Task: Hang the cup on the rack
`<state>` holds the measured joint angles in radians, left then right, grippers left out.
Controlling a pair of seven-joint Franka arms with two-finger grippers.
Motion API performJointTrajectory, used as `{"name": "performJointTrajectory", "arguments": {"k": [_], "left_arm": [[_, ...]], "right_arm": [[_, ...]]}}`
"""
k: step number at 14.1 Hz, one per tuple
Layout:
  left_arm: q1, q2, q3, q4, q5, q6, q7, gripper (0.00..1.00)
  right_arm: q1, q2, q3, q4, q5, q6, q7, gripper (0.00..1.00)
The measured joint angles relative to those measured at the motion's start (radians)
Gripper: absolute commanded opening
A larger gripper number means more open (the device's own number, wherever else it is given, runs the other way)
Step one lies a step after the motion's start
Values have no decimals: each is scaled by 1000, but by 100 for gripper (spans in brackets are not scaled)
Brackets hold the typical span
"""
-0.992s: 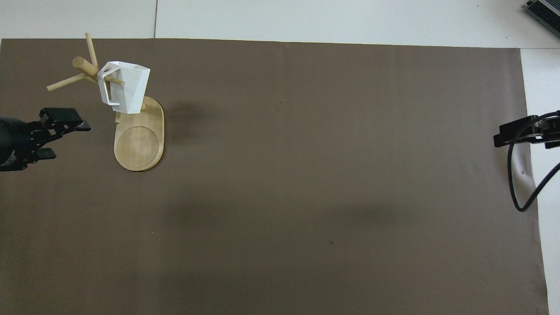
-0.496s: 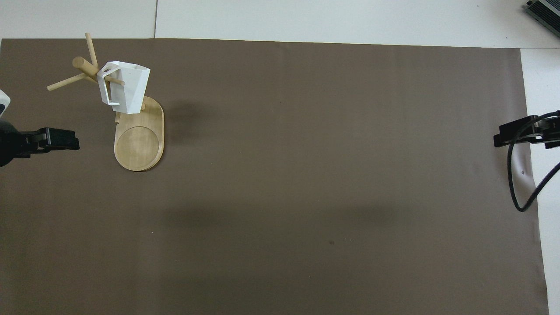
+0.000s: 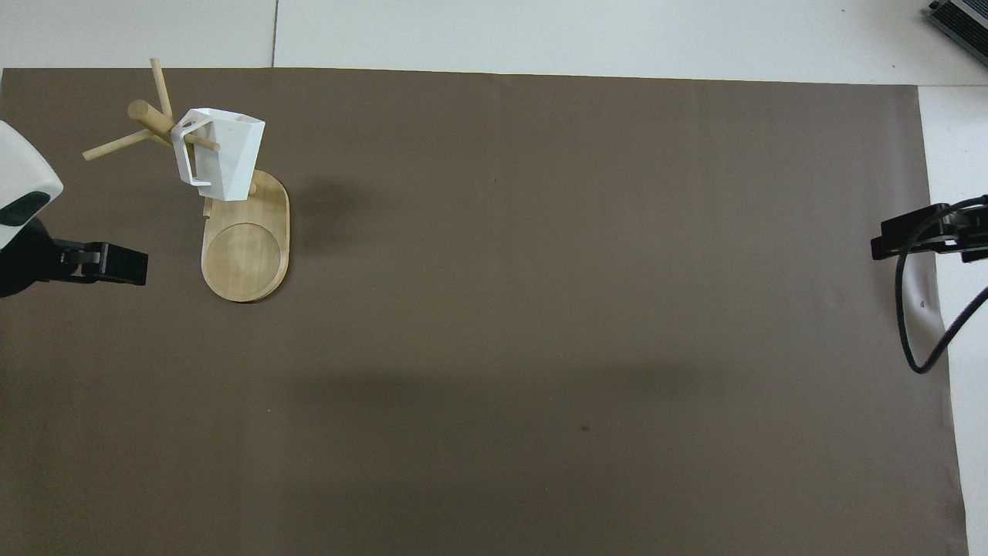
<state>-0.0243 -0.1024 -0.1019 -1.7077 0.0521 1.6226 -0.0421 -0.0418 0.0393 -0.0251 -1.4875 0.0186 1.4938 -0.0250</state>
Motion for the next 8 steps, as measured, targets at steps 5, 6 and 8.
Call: {"name": "performJointTrajectory", "arguments": {"k": [5, 6, 8], "left_arm": [[2, 5, 37, 41, -27, -25, 9, 100], [2, 4, 40, 52, -30, -32, 11, 100], [2, 1, 42, 65, -47, -34, 11, 100]], "right_arm": [[0, 0, 0, 0, 0, 0, 0, 100], [0, 0, 0, 0, 0, 0, 0, 100], [0, 0, 0, 0, 0, 0, 0, 100]]}}
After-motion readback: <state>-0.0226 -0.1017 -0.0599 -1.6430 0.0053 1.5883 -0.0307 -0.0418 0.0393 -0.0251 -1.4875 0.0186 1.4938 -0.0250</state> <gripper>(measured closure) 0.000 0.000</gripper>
